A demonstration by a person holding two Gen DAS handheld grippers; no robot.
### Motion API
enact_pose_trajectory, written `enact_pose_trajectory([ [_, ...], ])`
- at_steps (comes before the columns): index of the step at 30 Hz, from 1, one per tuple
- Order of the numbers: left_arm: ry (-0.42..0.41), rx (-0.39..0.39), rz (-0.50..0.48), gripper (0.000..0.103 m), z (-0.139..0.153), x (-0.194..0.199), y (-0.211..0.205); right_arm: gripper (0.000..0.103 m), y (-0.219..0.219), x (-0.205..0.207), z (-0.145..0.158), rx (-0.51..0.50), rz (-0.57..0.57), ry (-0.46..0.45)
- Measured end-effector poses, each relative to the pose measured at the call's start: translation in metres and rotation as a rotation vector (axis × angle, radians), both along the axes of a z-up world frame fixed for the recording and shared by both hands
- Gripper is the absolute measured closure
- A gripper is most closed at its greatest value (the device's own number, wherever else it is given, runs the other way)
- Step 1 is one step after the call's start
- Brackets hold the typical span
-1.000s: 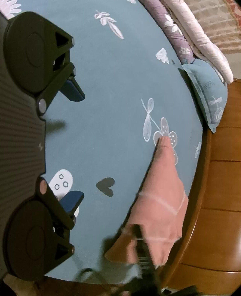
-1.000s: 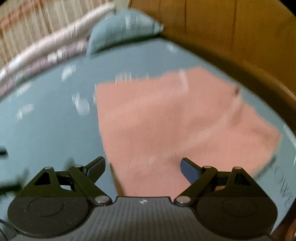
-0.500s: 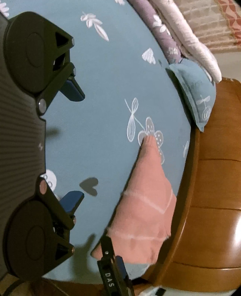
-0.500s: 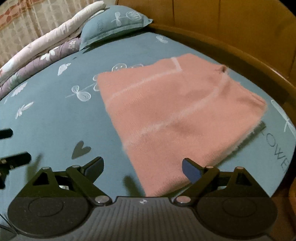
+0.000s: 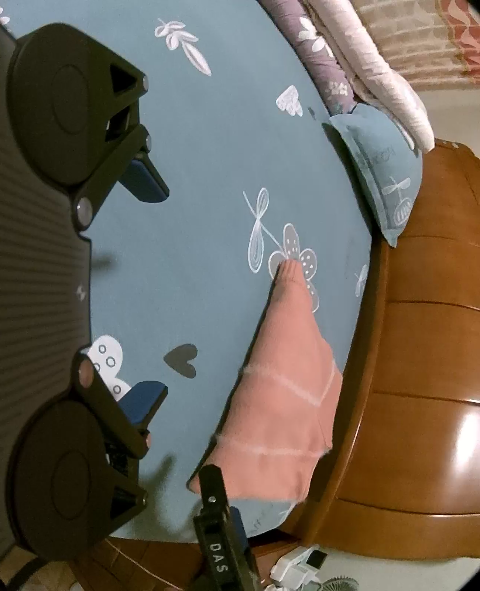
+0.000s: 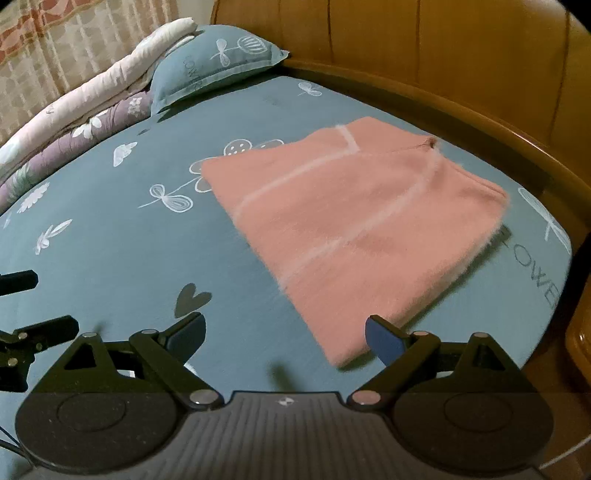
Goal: Fold clothes
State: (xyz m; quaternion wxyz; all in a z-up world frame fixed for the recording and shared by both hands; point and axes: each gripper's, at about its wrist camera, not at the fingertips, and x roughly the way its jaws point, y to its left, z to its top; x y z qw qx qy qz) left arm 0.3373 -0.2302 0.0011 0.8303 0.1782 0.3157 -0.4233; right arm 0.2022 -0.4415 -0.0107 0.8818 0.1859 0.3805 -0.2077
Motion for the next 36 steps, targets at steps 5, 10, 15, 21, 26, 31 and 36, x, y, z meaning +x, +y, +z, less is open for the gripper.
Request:
enact_pose_trajectory([
  [5, -0.038, -0.034, -0.043, 0.001, 0.010, -0.003, 0.015, 0.007, 0.023, -0.005, 0.007, -0.018, -0.029, -0.004],
  [10, -0.087, -0.022, -0.064, 0.001, 0.015, -0.008, 0.022, 0.006, 0.052, -0.012, 0.016, -0.046, -0.047, -0.020],
  [15, -0.062, -0.075, -0.162, 0.001, 0.025, -0.016, 0.029, 0.006, 0.075, -0.021, 0.023, -0.060, -0.073, -0.025],
  [21, 0.019, -0.074, -0.219, 0.001, 0.032, -0.020, 0.025, 0.006, 0.093, -0.033, 0.033, -0.071, -0.119, -0.011],
  [26, 0.086, -0.045, -0.229, 0.001, 0.032, -0.022, 0.018, 0.004, 0.104, -0.046, 0.040, -0.084, -0.162, 0.009],
  [31, 0.124, -0.005, -0.200, 0.001, 0.032, -0.021, 0.018, 0.003, 0.107, -0.055, 0.039, -0.075, -0.219, 0.024],
  [36, 0.111, 0.022, -0.176, 0.001, 0.033, -0.023, 0.018, 0.003, 0.104, -0.057, 0.038, -0.085, -0.246, 0.027],
])
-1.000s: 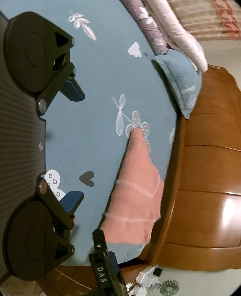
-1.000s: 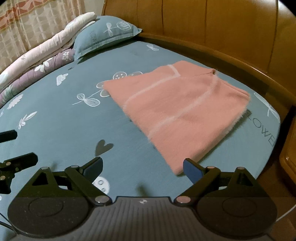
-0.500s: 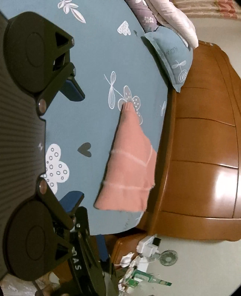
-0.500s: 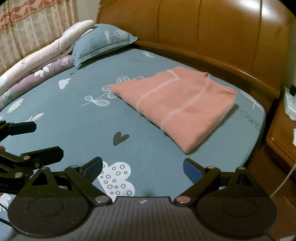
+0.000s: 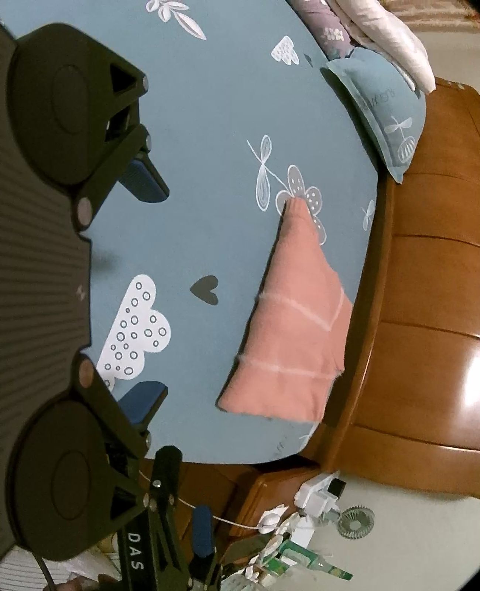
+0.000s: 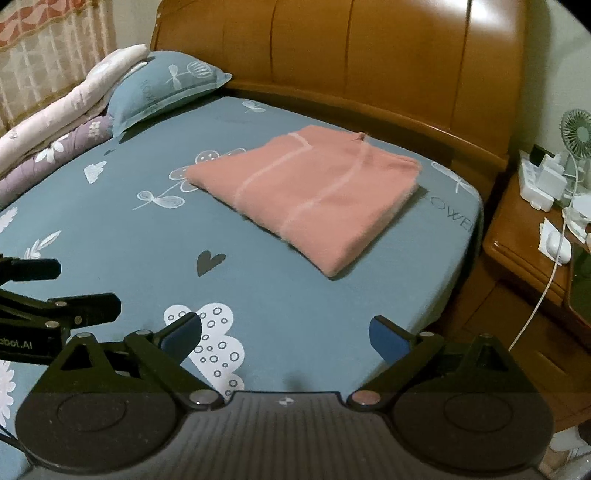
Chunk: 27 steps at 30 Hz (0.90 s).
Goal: Fold clothes
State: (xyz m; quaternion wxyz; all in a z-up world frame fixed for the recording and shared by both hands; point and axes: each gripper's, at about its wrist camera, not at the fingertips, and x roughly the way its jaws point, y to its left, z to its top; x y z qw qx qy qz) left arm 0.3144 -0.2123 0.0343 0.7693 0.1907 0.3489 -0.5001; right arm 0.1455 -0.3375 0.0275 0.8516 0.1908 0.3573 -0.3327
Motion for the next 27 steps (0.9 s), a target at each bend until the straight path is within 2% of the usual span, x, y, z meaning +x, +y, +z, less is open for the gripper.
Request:
enact_pose_trajectory([
  [12, -0.045, 0.037, 0.042, 0.001, 0.008, -0.002, -0.003, 0.003, -0.013, 0.008, 0.001, -0.011, 0.003, -0.012],
  [27, -0.036, 0.057, 0.033, 0.001, 0.006, -0.008, -0.012, 0.002, -0.019, 0.004, 0.000, -0.014, 0.000, -0.017],
])
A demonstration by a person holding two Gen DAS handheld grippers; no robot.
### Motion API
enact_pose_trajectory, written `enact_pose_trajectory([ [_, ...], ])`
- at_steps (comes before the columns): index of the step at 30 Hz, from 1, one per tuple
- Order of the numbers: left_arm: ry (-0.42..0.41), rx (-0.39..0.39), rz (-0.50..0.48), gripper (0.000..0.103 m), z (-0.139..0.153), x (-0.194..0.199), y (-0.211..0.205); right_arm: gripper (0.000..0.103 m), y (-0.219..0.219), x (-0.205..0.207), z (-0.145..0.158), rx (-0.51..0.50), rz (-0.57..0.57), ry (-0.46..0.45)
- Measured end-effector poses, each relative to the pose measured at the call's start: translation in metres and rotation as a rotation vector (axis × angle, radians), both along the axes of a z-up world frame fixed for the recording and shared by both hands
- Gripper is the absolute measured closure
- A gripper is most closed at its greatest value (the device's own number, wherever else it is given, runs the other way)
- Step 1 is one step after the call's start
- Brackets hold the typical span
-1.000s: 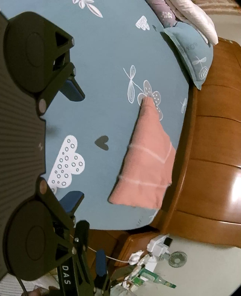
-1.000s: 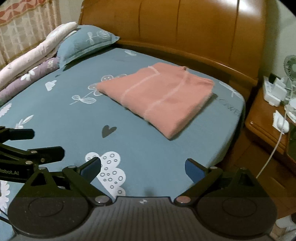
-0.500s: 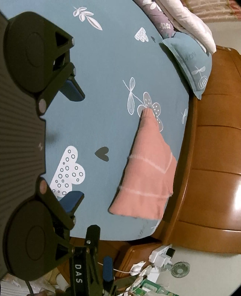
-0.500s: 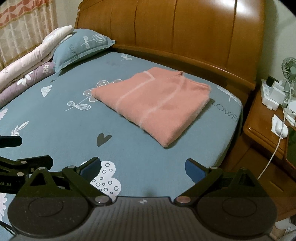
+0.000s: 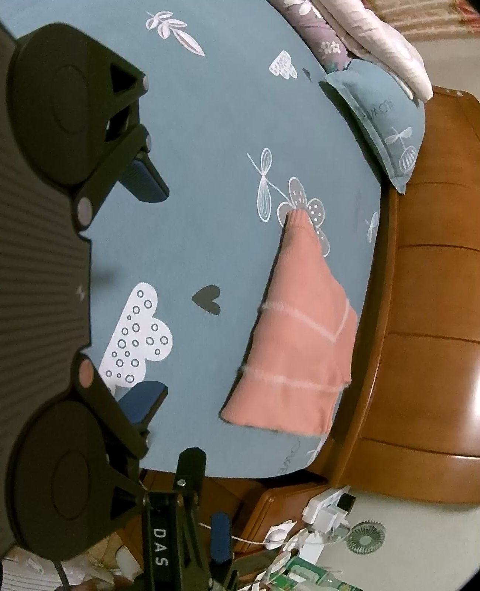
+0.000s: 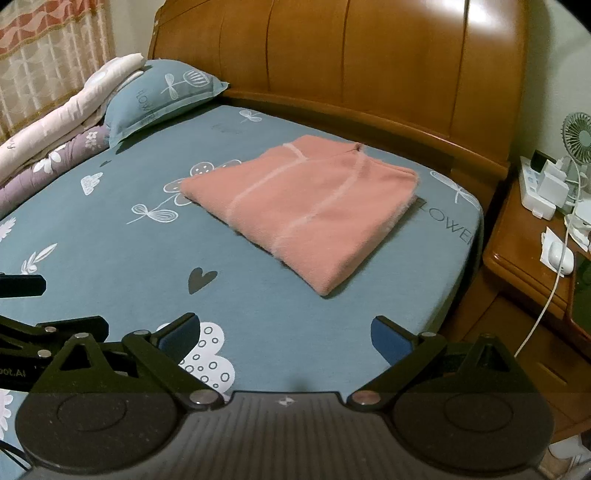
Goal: Fold clothes
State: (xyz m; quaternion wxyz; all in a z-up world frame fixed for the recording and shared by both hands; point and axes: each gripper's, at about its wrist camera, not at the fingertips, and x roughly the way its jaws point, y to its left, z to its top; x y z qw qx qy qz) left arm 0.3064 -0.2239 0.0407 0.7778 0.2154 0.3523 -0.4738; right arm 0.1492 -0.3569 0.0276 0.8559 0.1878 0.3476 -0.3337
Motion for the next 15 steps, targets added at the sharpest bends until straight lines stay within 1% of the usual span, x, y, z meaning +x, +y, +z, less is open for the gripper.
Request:
enact_pose_trajectory([
  [15, 0.006, 0.007, 0.005, 0.001, -0.0025, -0.0008, -0.0027, 0.000, -0.0036, 0.0025, -0.0010, -0.001, 0.020, 0.004],
])
